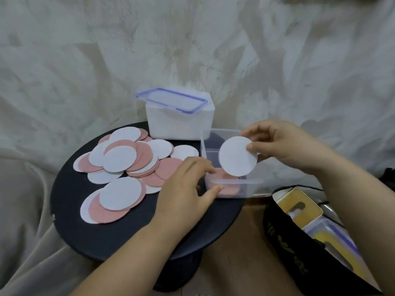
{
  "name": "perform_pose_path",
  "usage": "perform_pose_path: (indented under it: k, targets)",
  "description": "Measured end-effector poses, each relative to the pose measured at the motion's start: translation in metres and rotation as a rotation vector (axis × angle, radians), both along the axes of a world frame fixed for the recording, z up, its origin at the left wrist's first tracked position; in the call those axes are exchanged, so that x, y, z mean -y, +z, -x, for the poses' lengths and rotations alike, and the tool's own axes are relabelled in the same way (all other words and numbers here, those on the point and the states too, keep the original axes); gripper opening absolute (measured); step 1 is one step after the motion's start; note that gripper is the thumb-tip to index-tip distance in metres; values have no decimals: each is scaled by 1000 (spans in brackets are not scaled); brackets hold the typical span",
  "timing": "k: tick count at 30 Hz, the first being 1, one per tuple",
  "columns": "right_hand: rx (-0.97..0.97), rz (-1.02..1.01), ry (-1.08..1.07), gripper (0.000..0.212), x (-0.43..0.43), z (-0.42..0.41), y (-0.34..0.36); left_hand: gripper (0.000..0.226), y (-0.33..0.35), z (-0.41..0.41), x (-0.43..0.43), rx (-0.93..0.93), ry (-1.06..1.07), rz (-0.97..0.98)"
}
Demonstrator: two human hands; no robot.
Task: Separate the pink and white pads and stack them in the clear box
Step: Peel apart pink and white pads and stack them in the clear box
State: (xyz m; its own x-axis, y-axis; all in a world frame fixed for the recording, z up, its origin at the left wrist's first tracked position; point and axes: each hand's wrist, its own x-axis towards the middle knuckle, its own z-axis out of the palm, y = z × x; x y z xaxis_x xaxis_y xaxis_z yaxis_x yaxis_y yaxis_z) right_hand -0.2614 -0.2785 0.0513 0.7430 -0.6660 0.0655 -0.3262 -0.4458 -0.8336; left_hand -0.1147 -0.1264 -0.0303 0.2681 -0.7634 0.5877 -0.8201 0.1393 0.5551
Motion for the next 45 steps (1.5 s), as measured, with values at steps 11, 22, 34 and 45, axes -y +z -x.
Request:
perform_pose_path:
  k: [11, 22, 34, 45]
  targets:
    - [-477, 95, 365, 18, 20, -48, -5, 20, -9, -2, 2, -59, -1, 112]
    - [-611, 253, 406, 17, 20, -57, -15, 18, -9, -1, 2, -102, 1, 95]
    - [-764, 155, 485, 26, 19, -66, -10, 18, -8, -1, 1, -117, -21, 82]
    - [-775, 81, 502, 28, 16, -69, -7, 19, -9, -1, 0, -138, -44, 78]
